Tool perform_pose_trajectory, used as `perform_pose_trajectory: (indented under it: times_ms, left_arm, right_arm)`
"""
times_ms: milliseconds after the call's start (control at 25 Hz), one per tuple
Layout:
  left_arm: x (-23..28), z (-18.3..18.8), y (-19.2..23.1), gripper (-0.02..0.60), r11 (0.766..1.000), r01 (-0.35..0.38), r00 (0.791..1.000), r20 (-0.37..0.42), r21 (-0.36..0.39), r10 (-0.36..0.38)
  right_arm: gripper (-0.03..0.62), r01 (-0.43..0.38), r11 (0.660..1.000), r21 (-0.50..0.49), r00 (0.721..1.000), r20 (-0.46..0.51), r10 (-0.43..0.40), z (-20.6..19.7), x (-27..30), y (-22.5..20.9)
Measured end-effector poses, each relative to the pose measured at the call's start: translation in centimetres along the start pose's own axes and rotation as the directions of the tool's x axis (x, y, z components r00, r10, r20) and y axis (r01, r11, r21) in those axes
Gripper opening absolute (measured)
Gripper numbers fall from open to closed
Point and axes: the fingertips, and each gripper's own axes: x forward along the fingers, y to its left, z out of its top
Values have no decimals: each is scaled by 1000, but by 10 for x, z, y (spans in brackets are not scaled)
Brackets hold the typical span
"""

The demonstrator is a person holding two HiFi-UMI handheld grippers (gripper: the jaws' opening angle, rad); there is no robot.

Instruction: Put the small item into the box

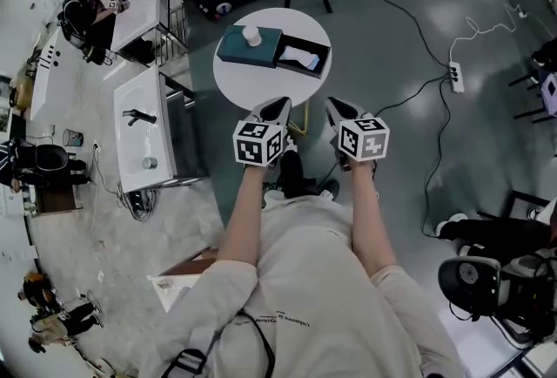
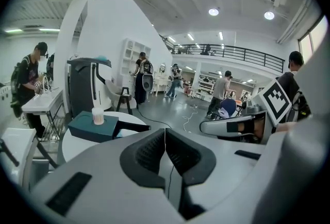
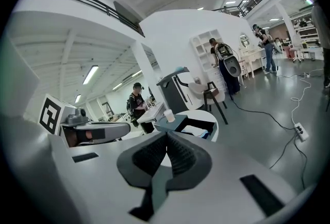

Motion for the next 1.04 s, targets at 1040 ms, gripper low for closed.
perform_pose_trajectory:
  times_ms: [1040]
  left_arm:
    - [9, -12, -4, 21, 1000, 0, 1000, -14, -2, 0]
  right_arm:
    - [34, 66, 995, -78, 995, -75, -72, -17, -3, -20]
